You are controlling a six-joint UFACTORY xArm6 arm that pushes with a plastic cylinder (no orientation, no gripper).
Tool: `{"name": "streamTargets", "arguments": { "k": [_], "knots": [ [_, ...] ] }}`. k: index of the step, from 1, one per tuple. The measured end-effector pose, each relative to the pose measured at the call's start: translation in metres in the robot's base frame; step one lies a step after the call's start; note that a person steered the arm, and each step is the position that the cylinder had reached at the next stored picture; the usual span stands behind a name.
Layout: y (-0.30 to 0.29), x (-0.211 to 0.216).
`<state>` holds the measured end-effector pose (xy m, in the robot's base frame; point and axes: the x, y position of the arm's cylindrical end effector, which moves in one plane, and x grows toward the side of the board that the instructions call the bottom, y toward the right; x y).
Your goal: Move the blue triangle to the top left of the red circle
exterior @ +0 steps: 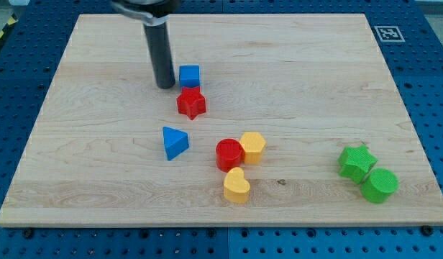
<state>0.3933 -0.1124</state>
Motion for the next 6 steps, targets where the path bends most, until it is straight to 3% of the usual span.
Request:
{"name": "streamTargets", "arguments": {
  "k": [1,3,6],
  "knots": [
    [-0.033,0.037],
    [-0.041,0.129],
    [0.017,0.127]
  ]
}}
